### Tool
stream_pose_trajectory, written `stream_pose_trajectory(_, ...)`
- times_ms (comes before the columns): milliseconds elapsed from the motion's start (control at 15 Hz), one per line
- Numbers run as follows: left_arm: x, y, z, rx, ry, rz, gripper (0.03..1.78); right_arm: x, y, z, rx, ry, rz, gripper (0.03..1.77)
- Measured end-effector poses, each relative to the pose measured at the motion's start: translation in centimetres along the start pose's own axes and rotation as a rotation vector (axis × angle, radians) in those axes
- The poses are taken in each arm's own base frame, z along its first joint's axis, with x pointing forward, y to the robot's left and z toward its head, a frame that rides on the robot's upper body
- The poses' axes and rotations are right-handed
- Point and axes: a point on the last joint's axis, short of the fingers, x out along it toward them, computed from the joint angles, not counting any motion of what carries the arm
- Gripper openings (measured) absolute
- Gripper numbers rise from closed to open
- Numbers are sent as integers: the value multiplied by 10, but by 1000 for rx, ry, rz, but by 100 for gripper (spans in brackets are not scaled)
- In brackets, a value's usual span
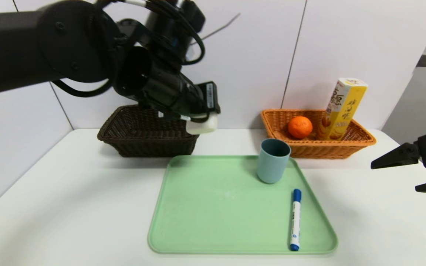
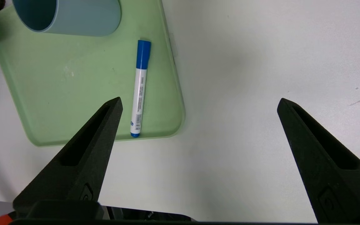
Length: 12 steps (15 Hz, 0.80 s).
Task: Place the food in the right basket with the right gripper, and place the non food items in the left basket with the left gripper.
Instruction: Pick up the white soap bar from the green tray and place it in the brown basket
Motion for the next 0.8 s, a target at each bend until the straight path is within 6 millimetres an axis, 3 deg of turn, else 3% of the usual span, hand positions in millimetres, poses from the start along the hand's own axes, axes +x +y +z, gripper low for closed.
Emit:
stream_pose_trajectory(133,-7,34,27,-52,-99,37,97,2,0,1,0,3,-5,171)
stream_pose_trajectory(333,-4,78,47,-87,-153,129,97,3,0,2,-2,7,-9,171)
stream_pose_trajectory(600,23,131,61,-21,-176,261,97,4,0,3,-3,1,-8,171)
stream_pose_trajectory(800,49,159,57,69,-116,333,97,4,0,4,-4,-4,-7,171)
